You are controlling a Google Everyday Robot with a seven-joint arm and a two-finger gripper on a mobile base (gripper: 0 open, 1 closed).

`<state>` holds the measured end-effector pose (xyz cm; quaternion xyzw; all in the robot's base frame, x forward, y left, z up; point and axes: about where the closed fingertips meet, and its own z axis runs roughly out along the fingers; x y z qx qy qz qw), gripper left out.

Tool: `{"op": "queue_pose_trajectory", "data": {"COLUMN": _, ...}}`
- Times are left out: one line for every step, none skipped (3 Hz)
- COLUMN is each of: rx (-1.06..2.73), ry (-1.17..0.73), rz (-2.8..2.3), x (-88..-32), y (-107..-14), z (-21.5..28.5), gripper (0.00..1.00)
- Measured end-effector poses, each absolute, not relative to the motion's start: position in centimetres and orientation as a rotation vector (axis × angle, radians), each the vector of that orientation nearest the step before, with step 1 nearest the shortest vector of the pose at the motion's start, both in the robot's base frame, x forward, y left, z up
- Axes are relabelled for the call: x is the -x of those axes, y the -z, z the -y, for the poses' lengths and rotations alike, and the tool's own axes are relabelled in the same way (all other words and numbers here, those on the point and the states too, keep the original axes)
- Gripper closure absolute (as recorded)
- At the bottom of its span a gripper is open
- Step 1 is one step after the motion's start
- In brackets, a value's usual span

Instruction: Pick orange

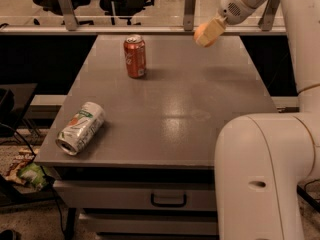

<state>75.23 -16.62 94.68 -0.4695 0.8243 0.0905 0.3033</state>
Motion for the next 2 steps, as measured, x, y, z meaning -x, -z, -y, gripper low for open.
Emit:
{"op": "queue_pose_trajectory", "data": {"rx": 1.309, "ry": -0.268, "rz": -2.132, "x": -73.59, "y": -96.61, "z": 15.47, "gripper": 1.0}}
{"op": "queue_pose_trajectory", "data": {"rx": 1.309, "ry": -0.268, "rz": -2.132, "x": -73.59, "y": -96.61, "z": 15.46, "gripper": 1.0}}
